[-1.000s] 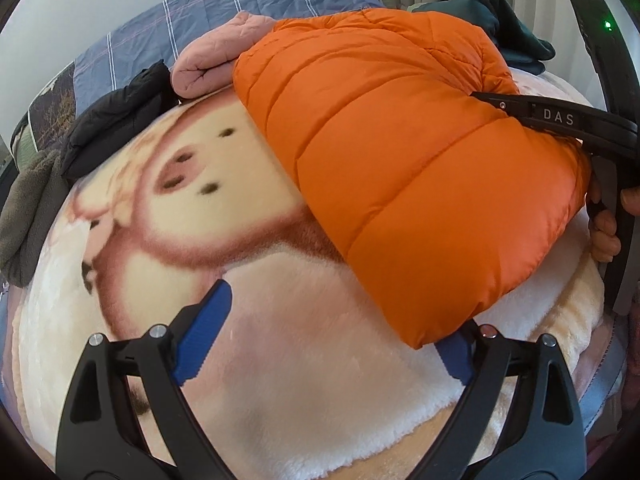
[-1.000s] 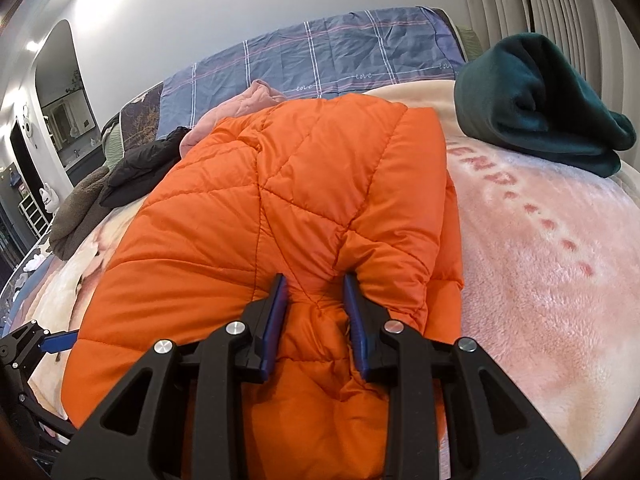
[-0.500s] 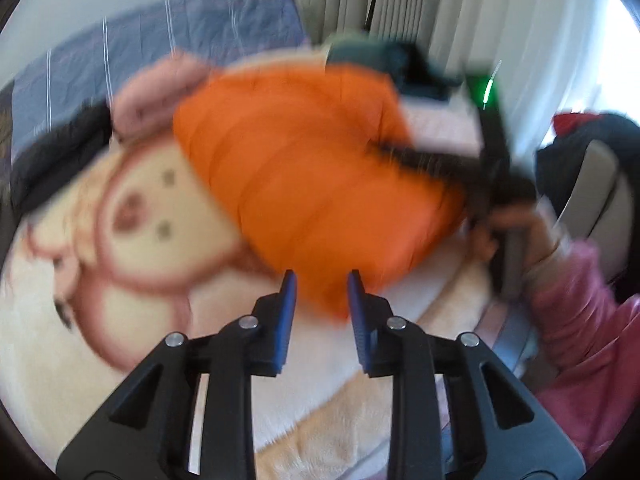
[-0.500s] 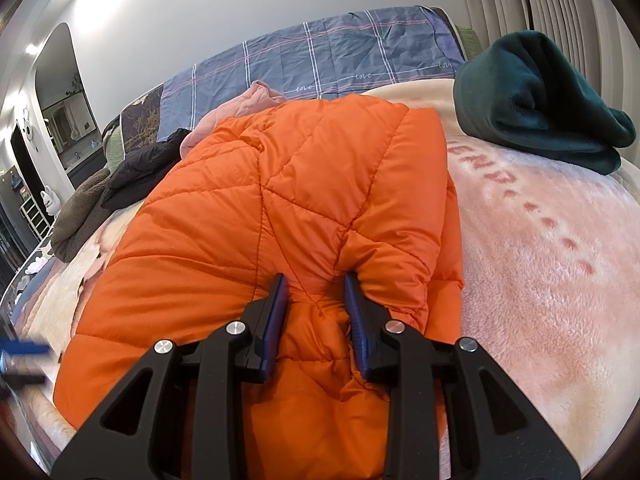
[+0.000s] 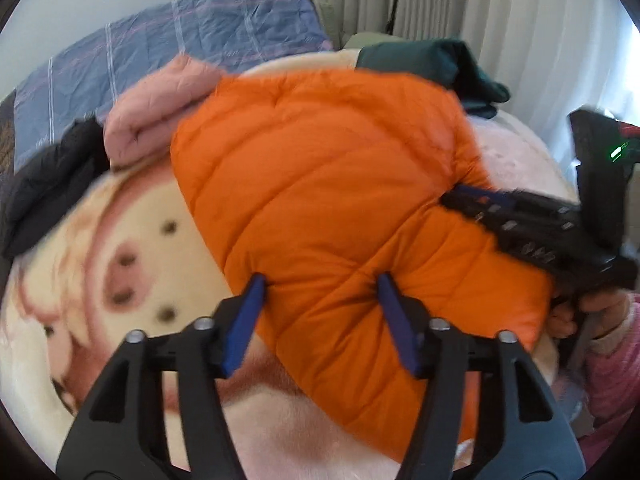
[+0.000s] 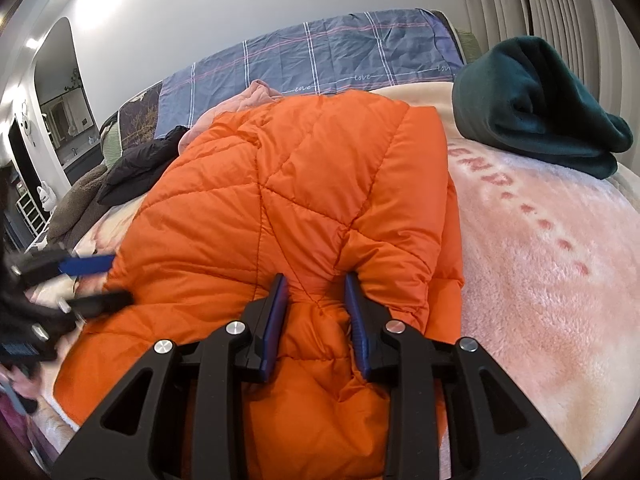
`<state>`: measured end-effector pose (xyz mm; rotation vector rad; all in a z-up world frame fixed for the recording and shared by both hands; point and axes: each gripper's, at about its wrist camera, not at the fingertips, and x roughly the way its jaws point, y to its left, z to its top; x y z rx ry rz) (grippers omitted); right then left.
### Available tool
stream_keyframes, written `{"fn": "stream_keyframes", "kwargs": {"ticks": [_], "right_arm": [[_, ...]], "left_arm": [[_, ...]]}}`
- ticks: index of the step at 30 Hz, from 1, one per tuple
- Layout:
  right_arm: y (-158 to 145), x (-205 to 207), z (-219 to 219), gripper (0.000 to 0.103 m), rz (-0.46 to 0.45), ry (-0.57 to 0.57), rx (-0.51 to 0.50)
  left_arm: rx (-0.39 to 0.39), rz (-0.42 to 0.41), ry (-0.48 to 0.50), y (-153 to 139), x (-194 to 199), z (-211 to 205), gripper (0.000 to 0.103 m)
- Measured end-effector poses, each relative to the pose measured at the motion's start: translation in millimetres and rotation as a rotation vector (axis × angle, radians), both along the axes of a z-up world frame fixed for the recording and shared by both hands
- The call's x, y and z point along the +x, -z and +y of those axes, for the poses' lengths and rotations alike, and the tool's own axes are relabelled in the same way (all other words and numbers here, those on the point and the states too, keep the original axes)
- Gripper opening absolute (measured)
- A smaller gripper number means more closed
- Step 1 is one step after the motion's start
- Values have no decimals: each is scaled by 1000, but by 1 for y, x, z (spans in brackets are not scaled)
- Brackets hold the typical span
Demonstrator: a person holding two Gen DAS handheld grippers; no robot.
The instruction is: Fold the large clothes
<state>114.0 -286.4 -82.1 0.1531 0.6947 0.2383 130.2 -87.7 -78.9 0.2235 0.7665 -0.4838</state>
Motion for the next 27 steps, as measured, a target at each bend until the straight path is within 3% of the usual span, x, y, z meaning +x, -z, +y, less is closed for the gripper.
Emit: {"fn": "stream_keyframes", "kwargs": {"ticks": [5,10,12,14,15,17,20,27], "right_arm": [[2,0,-2,31,-1,0,14],[2,0,-3,31,-2,2,5],[3,0,-4,31,-2,2,7],[3,1,-4,31,-3,2,7],[3,1,-5,31,-5,2,9],[2,1,-6,31,-11,5,13],[3,3,-9,32,-4,4,24],[3,3,-8,32,-7,4,18]], "left_arm": [[-13,-134,3,-46,26,-25,48],[-59,-106,45,-59,79,-75,46],[-38,-56,63,-50,107,-100,46],[34,-12,70,-28,129,-118,48],[96,4,70,-11,139,-129,57],[158,15,67,19,148,-138,59],[214,-9,54,27,145,-146,60],[209,2,57,30,148,-141,59]]}}
